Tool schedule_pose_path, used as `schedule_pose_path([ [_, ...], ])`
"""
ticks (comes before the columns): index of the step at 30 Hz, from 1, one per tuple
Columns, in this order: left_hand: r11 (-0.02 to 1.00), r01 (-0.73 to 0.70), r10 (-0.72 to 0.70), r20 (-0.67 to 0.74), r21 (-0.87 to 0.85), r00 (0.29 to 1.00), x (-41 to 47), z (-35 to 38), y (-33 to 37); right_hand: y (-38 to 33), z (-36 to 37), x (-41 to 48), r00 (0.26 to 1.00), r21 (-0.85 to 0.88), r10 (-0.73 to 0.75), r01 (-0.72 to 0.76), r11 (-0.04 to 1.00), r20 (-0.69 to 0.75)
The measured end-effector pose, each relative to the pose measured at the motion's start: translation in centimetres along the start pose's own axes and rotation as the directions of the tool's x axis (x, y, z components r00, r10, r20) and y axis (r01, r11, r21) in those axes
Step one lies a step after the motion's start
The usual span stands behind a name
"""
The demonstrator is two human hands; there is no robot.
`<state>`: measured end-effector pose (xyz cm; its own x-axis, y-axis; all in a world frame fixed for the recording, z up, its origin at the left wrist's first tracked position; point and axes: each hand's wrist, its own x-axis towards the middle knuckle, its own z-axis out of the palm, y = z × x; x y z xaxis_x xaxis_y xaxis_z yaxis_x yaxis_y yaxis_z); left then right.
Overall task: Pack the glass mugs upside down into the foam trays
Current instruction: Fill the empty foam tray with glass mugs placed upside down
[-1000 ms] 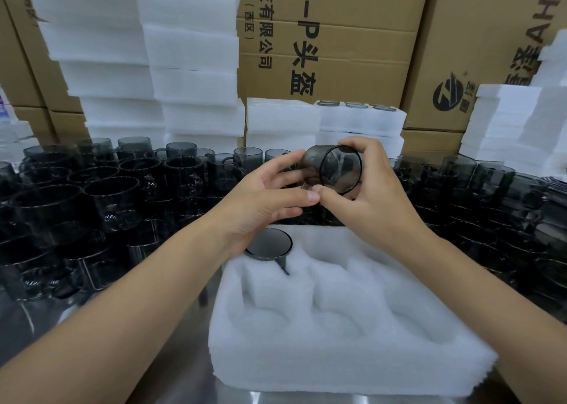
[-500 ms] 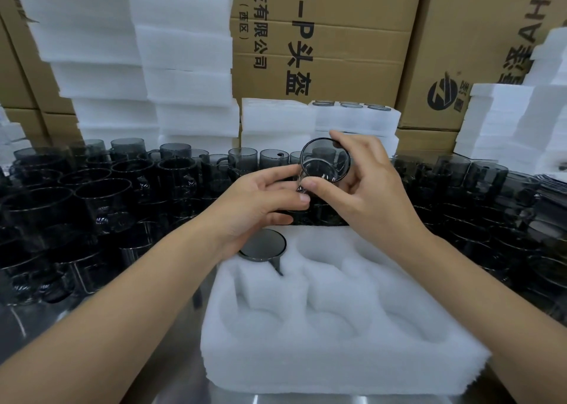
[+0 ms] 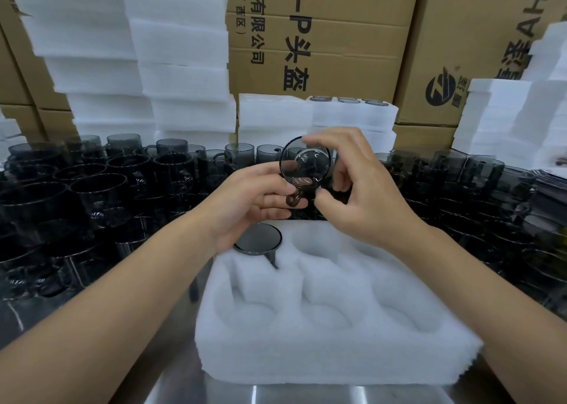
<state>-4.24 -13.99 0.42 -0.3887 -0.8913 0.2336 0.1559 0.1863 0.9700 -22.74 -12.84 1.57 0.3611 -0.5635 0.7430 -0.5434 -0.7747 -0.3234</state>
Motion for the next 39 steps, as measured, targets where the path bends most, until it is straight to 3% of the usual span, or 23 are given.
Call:
schedule_pose_path([
  [6,0.999,-0.011,0.011,-0.017,-0.036,1.000,-0.1,0.1,0.2,-0.2,-0.3,0.1,0.997,0.085,-0.011,0.004,0.996,0.079],
  [14,0.977,0.007,0.014,-0.097,0.212,0.995,-0.3,1.0,0.1,-0.5,-1.9,0.9,0.983,0.177,0.168,-0.180,0.968,0.079],
  [17,0.916,0.059,0.018,-0.189,0.396,0.982,-0.3,1.8,0.3,0.2,-3.2,1.3,0.925,0.322,0.254,-0.341,0.883,0.284],
  [20,0.864,0.083,0.073,-0.287,0.497,0.955,-0.2,2.2,0.3,1.0,-4.3,1.2,0.811,0.339,0.232,-0.459,0.821,0.536],
  [24,0.738,0.112,0.022,-0.190,0.666,0.981,-0.5,1.8,0.0,1.2,-4.2,1.1,0.705,0.231,0.182,-0.447,0.864,0.686],
  [29,0.612,0.123,-0.135,-0.051,0.781,0.990,-0.9,1.1,1.0,0.9,-3.8,1.0,0.708,0.221,0.143,-0.397,0.891,0.692],
  [34,0.559,0.121,-0.210,-0.002,0.820,0.978,-1.2,0.7,1.7,1.0,-3.4,1.0,0.689,0.182,0.173,-0.410,0.894,0.704],
  [39,0.574,0.130,-0.267,0.034,0.809,0.963,-1.4,0.5,2.0,1.2,-3.0,0.9,0.670,0.108,0.209,-0.399,0.911,0.712],
])
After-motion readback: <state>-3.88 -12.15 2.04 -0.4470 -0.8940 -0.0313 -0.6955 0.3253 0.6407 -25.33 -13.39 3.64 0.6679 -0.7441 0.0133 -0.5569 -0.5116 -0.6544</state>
